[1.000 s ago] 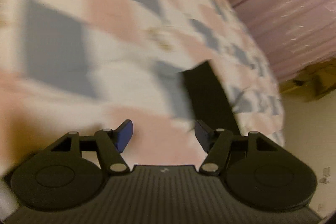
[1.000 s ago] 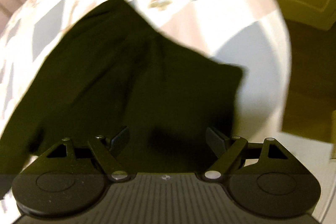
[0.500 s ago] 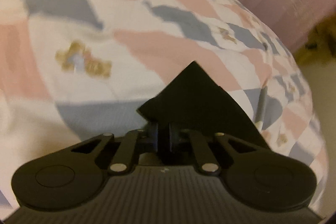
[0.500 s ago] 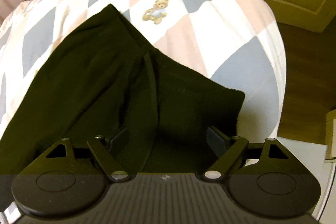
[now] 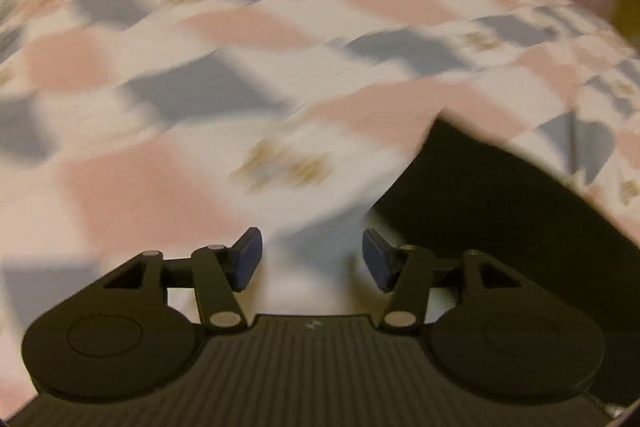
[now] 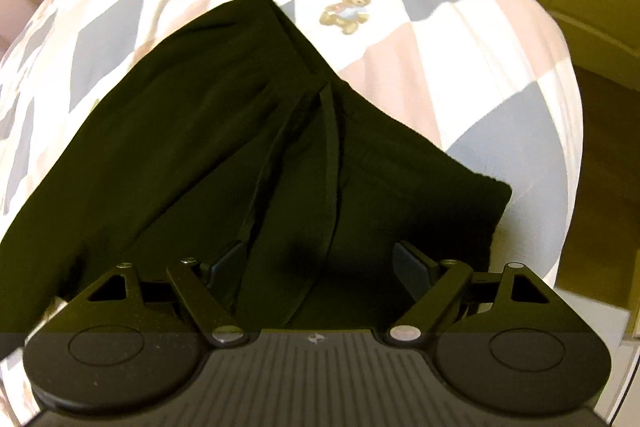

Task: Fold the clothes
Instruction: 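Grasp the sleeve with the left gripper and spread it across the quilt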

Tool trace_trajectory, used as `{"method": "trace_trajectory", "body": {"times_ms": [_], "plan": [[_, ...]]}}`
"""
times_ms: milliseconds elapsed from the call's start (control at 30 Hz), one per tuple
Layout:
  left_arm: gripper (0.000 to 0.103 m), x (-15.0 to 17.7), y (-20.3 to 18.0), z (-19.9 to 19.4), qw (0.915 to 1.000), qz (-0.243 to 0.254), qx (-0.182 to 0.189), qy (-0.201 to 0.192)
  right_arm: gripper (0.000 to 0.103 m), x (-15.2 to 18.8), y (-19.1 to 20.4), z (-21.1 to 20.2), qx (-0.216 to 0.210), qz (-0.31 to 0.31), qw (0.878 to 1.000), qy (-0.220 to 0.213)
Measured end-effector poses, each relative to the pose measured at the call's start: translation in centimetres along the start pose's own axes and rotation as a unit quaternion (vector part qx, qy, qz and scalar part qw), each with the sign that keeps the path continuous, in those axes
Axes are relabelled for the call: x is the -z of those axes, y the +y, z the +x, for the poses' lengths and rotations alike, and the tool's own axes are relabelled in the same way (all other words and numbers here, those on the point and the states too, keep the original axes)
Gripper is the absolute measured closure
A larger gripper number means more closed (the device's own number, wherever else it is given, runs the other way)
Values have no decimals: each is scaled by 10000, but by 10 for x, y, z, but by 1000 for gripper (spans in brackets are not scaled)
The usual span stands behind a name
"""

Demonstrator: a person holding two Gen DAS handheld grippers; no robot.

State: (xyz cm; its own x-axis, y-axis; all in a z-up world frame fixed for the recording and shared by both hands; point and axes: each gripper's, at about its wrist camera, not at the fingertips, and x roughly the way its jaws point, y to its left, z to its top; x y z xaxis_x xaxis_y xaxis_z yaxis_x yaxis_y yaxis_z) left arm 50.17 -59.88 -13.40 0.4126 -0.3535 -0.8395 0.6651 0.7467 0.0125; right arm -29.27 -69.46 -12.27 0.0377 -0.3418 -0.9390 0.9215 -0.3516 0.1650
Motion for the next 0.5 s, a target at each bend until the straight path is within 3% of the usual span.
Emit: {"method": "trace_trajectory", "body": {"times_ms": [100, 133, 267, 367, 500], "plan": [[47, 47, -7, -56, 9983, 456, -146, 318, 20, 1, -1, -5, -47, -265, 9996, 36], [38, 65, -14, -78, 9970, 621, -187, 424, 19, 2, 0, -7, -73, -382, 9992, 66], [27, 134, -52, -172, 9895, 1210, -45, 791, 19, 4, 13, -11, -358, -865, 9951, 311], [10, 175, -84, -233, 9871, 1363, -59, 840, 19, 7, 32, -16, -677, -1334, 9875, 499], [2, 205, -117, -294, 9892, 1325, 72, 617, 19, 13, 56, -37, -1031, -2067, 9715, 541]]}}
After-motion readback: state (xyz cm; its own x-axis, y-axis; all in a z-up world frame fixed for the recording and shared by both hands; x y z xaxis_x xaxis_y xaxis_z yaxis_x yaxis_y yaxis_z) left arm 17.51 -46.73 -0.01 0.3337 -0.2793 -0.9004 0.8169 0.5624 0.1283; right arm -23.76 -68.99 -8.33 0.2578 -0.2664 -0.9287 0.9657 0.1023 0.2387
